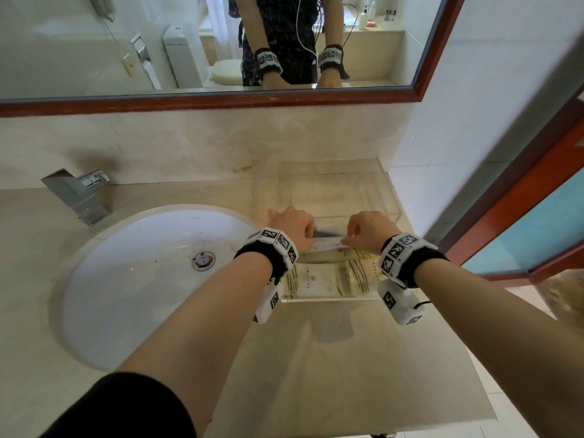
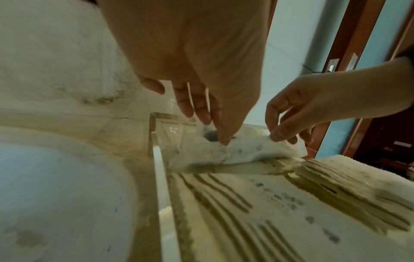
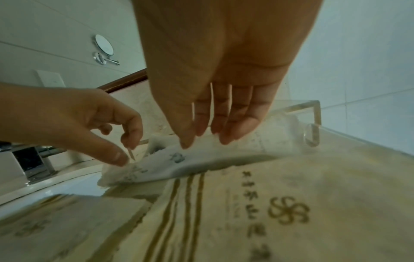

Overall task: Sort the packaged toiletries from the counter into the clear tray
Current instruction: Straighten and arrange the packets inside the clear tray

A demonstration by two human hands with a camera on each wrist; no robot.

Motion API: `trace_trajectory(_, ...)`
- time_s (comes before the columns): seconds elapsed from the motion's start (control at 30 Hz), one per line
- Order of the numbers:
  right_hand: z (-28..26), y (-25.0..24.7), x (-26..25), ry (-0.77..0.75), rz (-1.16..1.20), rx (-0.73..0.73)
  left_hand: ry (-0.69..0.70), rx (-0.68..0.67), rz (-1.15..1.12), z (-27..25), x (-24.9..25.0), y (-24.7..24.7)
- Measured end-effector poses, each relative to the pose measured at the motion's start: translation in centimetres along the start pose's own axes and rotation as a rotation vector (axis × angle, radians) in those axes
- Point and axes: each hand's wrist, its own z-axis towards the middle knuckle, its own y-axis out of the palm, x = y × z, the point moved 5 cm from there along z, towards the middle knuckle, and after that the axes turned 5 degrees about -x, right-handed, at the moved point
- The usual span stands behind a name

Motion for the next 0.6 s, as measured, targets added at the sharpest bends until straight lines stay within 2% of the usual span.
trace_trajectory(0.07, -0.1, 0.2, -0.2, 0.007, 0.007, -0.034, 0.040, -0.053, -0.088, -0.2, 0.6, 0.0)
trace_trajectory(0.13, -0.2, 0.8, -0.7, 0.020, -0.021, -0.128, 0.056, -0.129, -0.130, -0.4, 1.4, 0.4)
trace_trajectory(0.2, -0.1, 1.6, -1.3, 0.032, -0.049, -0.220, 0.077, -0.221, -0.111, -0.6, 2.4, 1.3)
trace_trajectory(0.37, -0.2, 2.8, -2.2, -0.035, -0.160, -0.284, 0.111, -0.412, -0.075, -1.2, 4.0, 3.5)
trace_trajectory(0.5, -0.6, 2.7, -2.0, -0.059, -0.158, -0.258, 0.132, -0.448, -0.084, -1.5, 4.4, 4.5)
trace_trajectory(0.6, -1.1, 2.0, -1.5, -0.064, -0.082, -0.225, 0.150, -0.439, -0.011, -1.8, 4.8, 4.3)
